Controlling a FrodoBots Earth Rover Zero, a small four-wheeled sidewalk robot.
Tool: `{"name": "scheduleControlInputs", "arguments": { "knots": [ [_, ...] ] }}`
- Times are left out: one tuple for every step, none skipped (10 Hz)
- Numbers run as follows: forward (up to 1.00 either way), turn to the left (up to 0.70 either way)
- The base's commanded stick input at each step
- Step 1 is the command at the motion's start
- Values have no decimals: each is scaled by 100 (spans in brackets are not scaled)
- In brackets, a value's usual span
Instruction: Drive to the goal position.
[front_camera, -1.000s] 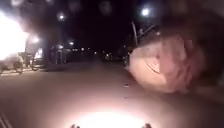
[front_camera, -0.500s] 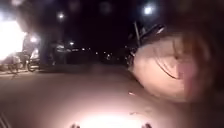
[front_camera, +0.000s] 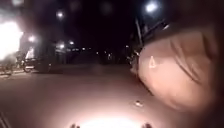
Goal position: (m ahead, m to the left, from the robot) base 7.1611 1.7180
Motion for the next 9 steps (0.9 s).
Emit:
{"name": "scheduleControlInputs", "arguments": {
  "knots": [
    [85, 0],
    [85, 0],
    [85, 0],
    [85, 0],
    [85, 0],
    [85, 0],
    [85, 0],
    [85, 0],
    [85, 0]
  ]
}}
